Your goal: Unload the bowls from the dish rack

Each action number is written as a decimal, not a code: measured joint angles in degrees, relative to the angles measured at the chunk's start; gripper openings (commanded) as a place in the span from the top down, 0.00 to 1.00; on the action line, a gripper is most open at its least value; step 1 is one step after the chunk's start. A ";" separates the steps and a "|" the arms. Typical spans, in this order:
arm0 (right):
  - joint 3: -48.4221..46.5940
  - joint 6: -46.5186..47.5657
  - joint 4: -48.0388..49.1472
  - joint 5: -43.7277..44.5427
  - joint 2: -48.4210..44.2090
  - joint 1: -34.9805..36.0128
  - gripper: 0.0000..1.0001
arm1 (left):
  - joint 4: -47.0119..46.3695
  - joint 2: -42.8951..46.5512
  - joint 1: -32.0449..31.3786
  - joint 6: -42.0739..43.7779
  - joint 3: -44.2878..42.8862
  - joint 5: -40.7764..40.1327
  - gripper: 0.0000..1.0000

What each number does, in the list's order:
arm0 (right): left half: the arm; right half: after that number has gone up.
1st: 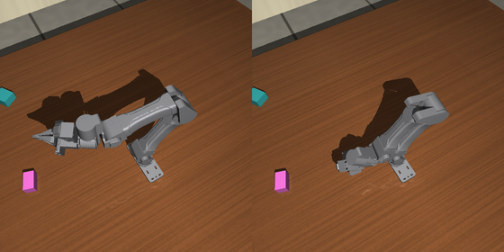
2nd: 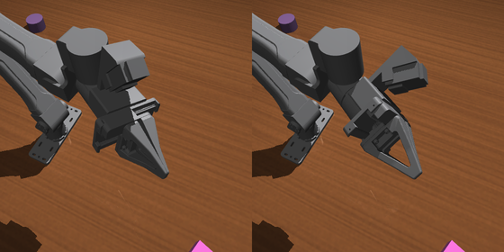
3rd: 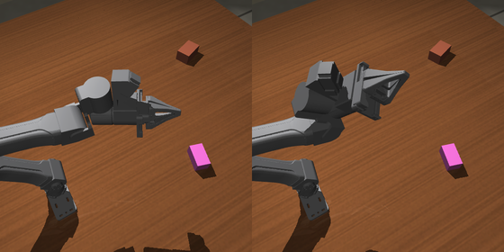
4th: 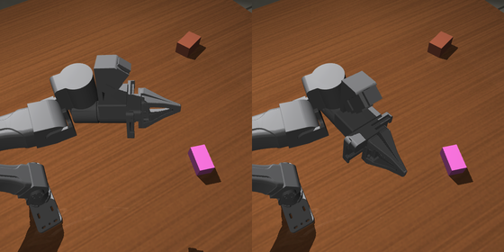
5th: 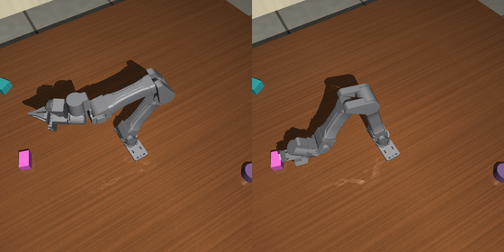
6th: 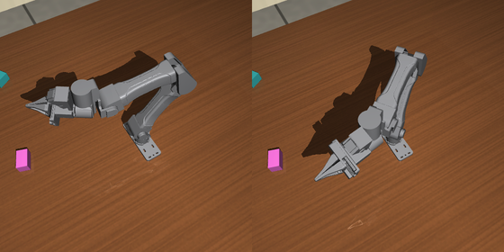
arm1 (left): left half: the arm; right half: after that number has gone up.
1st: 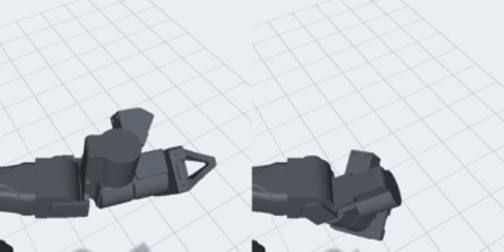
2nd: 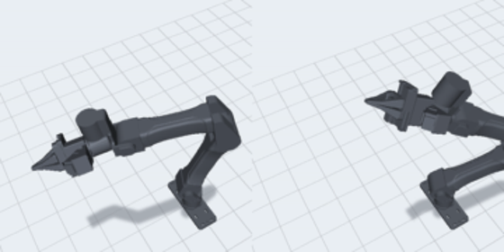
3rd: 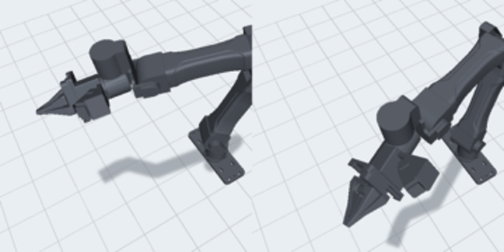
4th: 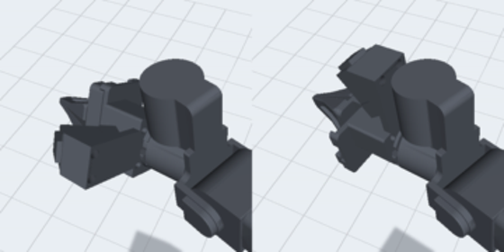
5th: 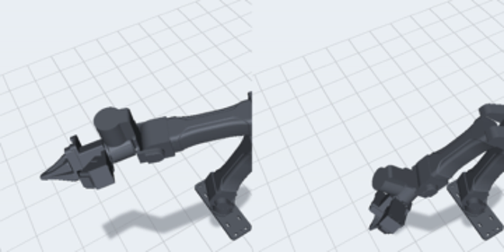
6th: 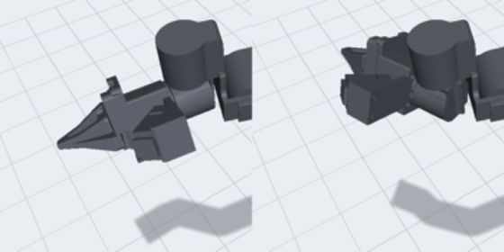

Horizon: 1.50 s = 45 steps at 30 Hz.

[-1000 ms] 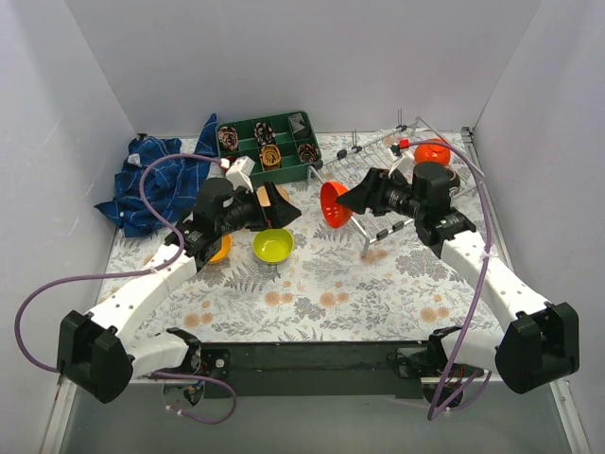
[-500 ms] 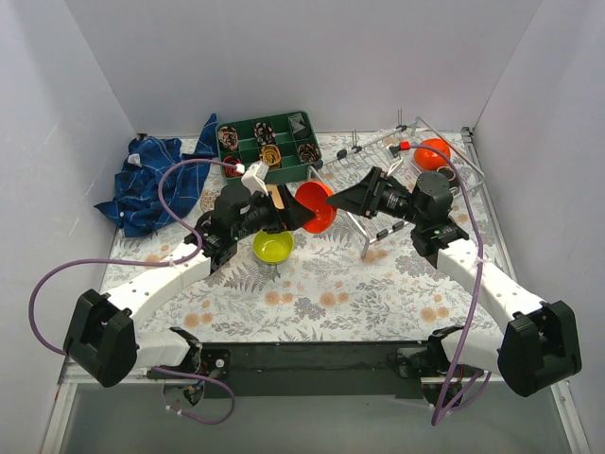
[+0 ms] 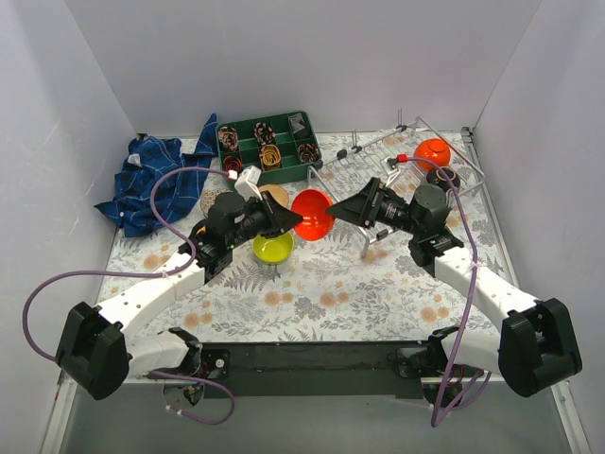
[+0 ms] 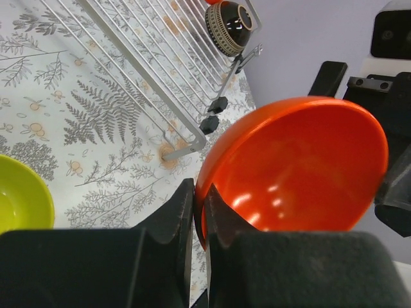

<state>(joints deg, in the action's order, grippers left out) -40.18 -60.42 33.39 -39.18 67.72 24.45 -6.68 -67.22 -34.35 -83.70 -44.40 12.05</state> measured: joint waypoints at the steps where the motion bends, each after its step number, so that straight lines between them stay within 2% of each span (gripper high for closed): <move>1: 0.42 0.37 -0.17 0.42 -0.13 0.00 0.05 | 0.90 0.39 -0.07 0.59 0.00 -0.55 1.00; 2: 0.85 0.90 -0.46 0.33 -0.26 0.00 0.02 | 1.88 0.74 -0.11 1.27 0.00 -1.77 1.00; 6: 1.29 5.46 -5.03 1.70 -1.20 -0.07 0.01 | 8.92 2.03 0.13 3.87 -0.11 -7.56 1.00; 9: -0.11 11.98 -12.94 4.46 -2.08 -0.11 0.01 | 15.26 3.37 0.17 6.05 -0.79 -12.31 1.00; 17: -12.87 31.15 -39.34 22.12 -2.01 -0.44 0.02 | 31.47 3.82 0.17 10.25 -8.17 -20.57 1.00; 21: -15.54 38.03 -46.58 29.55 -2.03 -0.48 0.01 | 39.54 2.69 0.83 10.45 -10.25 -24.65 1.00; 25: -16.17 43.69 -52.63 36.89 -2.03 -0.48 0.01 | 44.92 0.68 6.54 11.52 -11.74 -24.87 1.00; 30: -17.29 48.30 -57.48 43.52 -1.99 -0.48 0.01 | 49.05 -0.48 16.15 11.43 -12.02 -24.06 1.00; 37: -18.25 50.86 -58.95 47.21 -1.99 -0.48 0.01 | 53.62 0.33 16.55 7.13 -9.25 -22.08 1.00; 45: -19.30 54.40 -59.65 51.82 0.04 -0.72 0.01 | 54.64 8.15 16.55 -2.03 3.54 -18.08 1.00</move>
<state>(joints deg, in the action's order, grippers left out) -59.48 -6.02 -26.26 12.64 67.77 23.73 47.97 -59.07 -17.80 -85.73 -40.86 -6.02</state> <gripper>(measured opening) 0.985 0.058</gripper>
